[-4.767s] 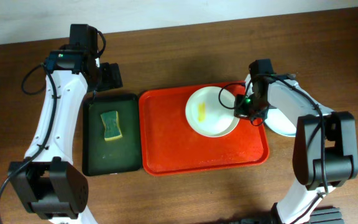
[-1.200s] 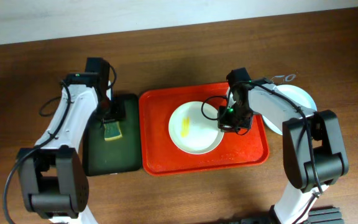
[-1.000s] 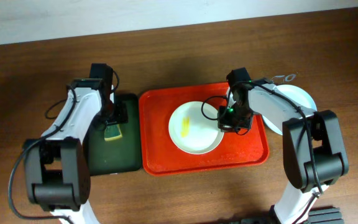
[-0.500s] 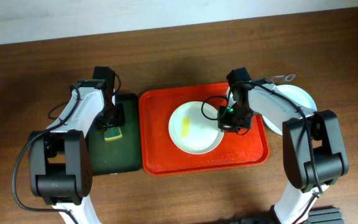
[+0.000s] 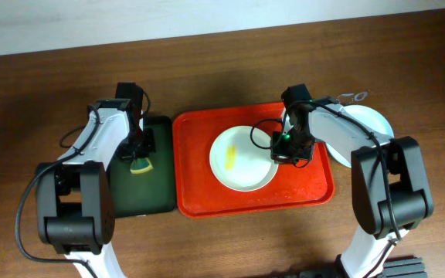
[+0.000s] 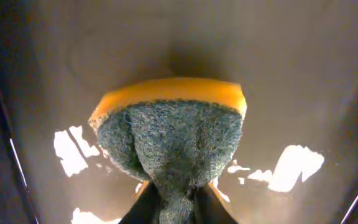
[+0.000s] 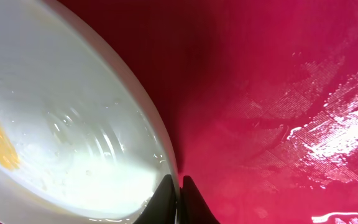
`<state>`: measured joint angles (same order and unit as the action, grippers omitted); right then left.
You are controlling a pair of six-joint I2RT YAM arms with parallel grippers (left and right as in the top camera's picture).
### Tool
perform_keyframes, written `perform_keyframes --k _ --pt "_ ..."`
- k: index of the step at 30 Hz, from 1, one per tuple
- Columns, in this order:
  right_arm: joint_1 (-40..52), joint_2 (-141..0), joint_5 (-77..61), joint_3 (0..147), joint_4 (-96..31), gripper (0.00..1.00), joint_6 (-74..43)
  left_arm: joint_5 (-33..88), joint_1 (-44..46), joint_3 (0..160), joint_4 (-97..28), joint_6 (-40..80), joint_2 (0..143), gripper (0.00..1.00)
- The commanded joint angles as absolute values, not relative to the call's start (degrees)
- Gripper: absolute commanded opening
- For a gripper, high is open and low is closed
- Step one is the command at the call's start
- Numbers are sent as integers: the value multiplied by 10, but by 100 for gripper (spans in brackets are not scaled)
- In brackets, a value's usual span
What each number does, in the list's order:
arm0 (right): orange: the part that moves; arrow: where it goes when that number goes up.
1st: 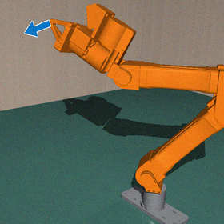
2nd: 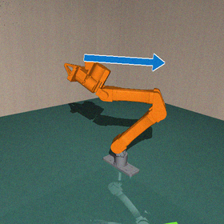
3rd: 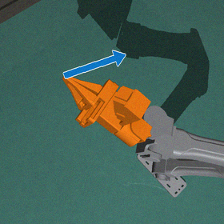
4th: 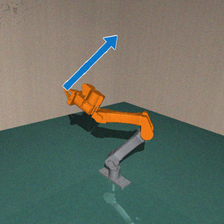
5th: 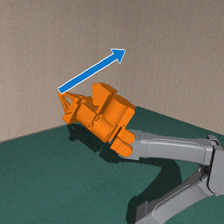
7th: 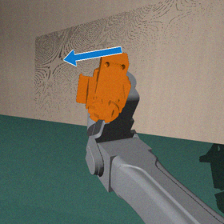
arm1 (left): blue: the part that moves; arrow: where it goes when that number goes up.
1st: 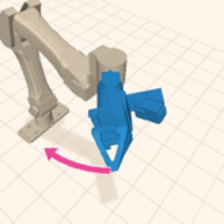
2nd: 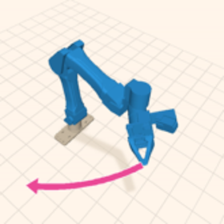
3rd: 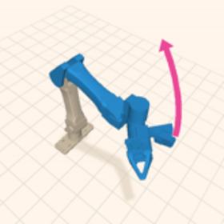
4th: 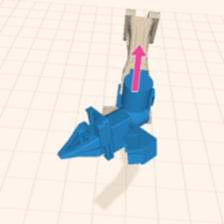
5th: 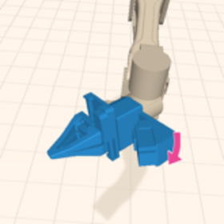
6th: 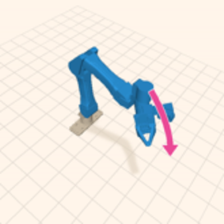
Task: Clean dirty plates on tray and stack at the side
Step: 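Lower the left gripper onto the sponge in the black tray and grasp, then lift the sponge with the left gripper and move it over the plate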
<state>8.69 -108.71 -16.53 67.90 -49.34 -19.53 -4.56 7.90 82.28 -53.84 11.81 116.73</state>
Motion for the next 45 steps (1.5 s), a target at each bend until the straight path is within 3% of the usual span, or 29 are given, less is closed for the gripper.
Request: perform_keyframes --k 1,13,22,29,45 --pt "90 -1082 -159 675 -500 5 -200 -49 77 818 -533 115 1172 0" --pt "90 -1082 -179 675 -531 4 -201 -47 78 847 -535 63 1103 0" --pt "90 -1082 -212 675 -555 4 -201 24 80 942 -642 57 1095 0" --pt "90 -1082 -208 675 -557 4 -200 -30 112 963 -682 57 1095 0" --pt "133 -1082 -159 675 -551 4 -201 -30 117 963 -678 57 1095 0"
